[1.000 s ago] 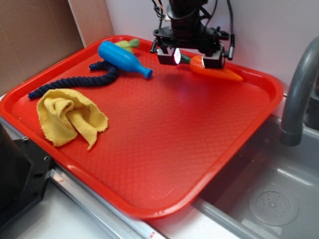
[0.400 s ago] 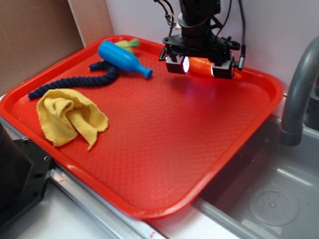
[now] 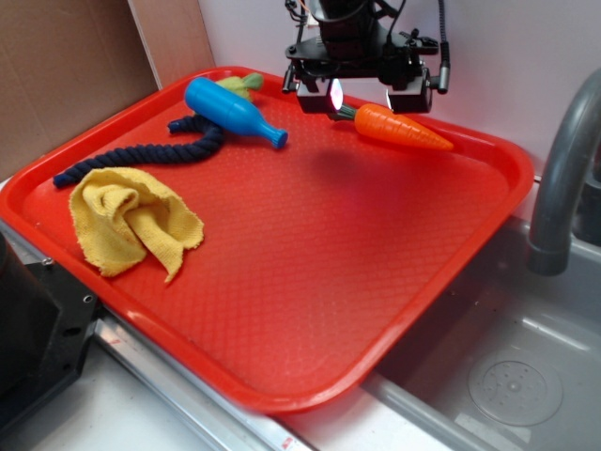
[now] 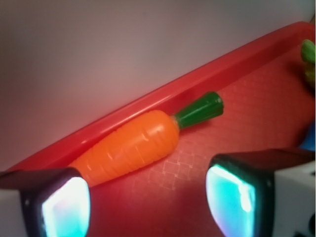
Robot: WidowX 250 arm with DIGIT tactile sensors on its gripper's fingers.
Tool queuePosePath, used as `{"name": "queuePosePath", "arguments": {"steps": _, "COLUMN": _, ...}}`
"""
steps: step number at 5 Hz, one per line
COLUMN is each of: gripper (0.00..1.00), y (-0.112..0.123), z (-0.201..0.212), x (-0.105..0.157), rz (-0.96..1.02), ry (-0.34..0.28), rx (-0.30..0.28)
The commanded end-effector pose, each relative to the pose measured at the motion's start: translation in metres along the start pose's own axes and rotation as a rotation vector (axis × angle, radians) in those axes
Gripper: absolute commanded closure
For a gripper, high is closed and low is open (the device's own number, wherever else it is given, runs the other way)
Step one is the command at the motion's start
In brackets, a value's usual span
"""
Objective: Grab the carrot.
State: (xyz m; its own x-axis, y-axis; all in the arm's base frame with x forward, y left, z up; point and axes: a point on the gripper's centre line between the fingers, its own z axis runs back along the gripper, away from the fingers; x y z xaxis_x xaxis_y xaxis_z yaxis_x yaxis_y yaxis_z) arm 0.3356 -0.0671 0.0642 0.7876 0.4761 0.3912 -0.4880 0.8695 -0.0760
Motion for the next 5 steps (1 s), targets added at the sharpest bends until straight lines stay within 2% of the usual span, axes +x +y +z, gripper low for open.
{"name": "queuePosePath", "arguments": {"steps": 1, "gripper": 0.0, "y": -0.0123, "z": 0.0048, "x": 0.0148, "rz": -0.006, "ry": -0.057, "rx": -0.003}}
{"name": "queuePosePath", "arguments": {"steps": 5, "gripper": 0.0, "y": -0.0154, "z": 0.0034, "x": 0.0145, "rz": 0.021, "ry": -0.022, "rx": 0.039}}
